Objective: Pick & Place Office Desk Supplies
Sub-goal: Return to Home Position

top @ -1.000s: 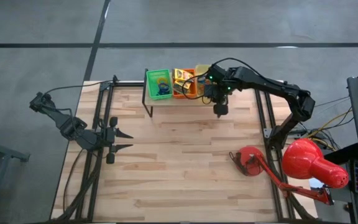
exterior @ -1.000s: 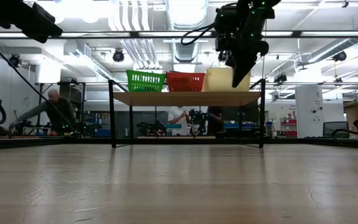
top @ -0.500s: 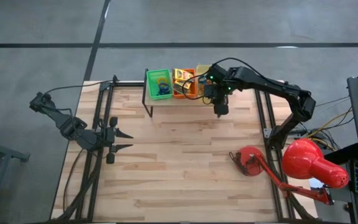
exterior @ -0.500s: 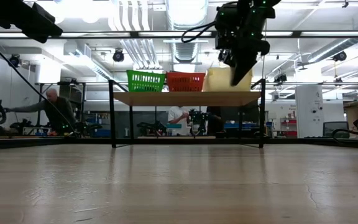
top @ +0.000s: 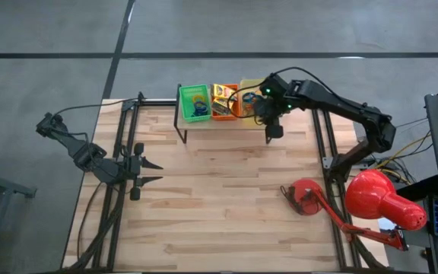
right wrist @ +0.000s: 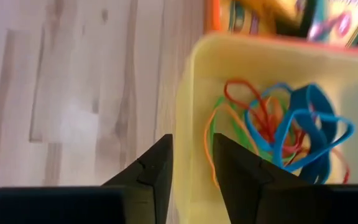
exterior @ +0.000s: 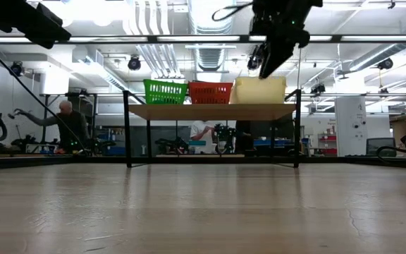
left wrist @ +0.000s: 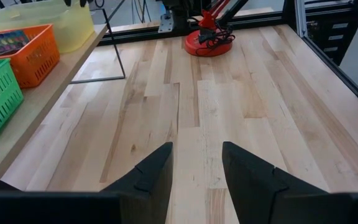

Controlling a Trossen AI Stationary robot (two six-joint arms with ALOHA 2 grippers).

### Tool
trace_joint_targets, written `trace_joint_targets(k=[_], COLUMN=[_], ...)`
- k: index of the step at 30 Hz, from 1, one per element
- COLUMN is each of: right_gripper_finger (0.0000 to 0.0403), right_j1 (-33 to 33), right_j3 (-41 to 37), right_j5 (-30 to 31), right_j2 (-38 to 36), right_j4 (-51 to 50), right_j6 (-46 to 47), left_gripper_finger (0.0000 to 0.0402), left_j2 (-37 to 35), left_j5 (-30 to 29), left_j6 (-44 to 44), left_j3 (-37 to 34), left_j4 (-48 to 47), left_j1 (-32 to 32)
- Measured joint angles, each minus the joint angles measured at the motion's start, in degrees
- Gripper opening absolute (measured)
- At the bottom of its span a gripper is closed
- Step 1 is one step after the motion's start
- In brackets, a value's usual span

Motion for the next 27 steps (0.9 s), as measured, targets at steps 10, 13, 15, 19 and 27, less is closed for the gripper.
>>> trace_joint_targets(k=[10, 13, 15, 19, 27], right_gripper_finger=[0.01, 0.0102, 0.0099, 0.0086, 0.0044], right_j1=[1.93, 2.99, 4.06, 6.83, 13.58], right_j3=[0.06, 0.08, 0.08, 0.08, 0.08], right_j5=[-1.19, -3.64, -4.76, -4.7, -4.68], right_j2=[-5.67, -7.25, -8.27, -9.84, -11.91], right_j4=[4.75, 4.9, 4.86, 5.2, 6.28], right_j6=[1.8, 2.01, 2.13, 3.0, 11.89], left_gripper_finger=[0.0141, 0.0141, 0.0141, 0.0141, 0.0141], left_j2=[0.01, 0.0, 0.02, 0.02, 0.0], left_j5=[0.02, 0.0, 0.02, 0.0, 0.01], left_j6=[0.0, 0.0, 0.0, 0.0, 0.0], left_j3=[0.0, 0.0, 0.0, 0.0, 0.0], left_j4=[0.01, 0.01, 0.0, 0.02, 0.02], left_j1=[-0.02, 0.0, 0.0, -0.01, -0.01])
